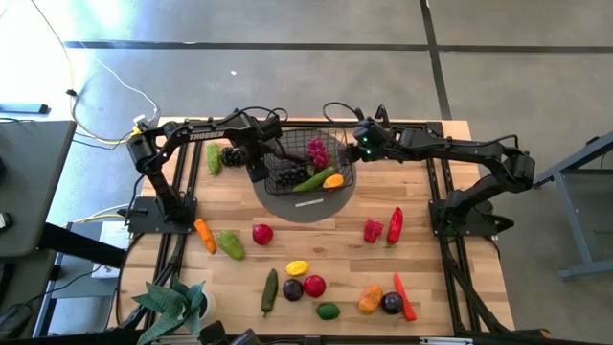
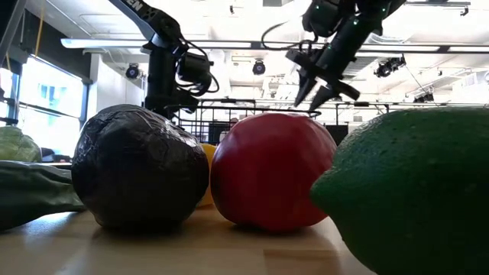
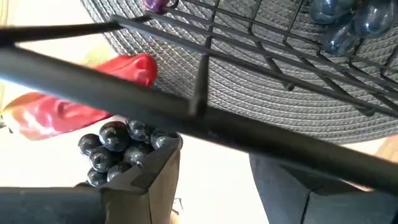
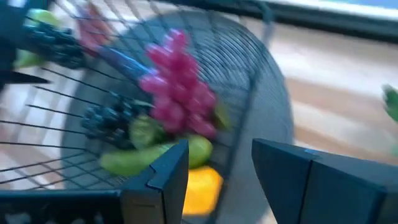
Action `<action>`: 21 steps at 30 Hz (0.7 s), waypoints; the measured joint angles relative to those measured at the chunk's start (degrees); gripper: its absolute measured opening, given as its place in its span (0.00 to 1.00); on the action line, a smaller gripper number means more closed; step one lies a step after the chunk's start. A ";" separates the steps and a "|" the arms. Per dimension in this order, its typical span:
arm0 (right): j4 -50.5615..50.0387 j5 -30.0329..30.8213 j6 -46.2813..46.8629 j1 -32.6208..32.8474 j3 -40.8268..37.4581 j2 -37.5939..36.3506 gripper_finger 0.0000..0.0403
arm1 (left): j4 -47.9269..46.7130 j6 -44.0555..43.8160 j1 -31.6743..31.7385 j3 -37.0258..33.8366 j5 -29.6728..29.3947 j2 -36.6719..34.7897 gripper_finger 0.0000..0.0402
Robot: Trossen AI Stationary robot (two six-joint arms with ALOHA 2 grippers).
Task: Build produce basket
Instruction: Adjust the black mesh basket
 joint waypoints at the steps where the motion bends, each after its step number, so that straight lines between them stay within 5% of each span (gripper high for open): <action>1: 1.05 -0.30 -1.01 0.00 0.00 0.00 0.40 | 0.13 -0.06 0.00 0.00 -0.02 0.00 0.46; 21: 2.73 -2.88 8.31 -0.15 0.09 6.67 0.40 | 5.57 -0.11 0.05 0.11 -3.04 0.00 0.46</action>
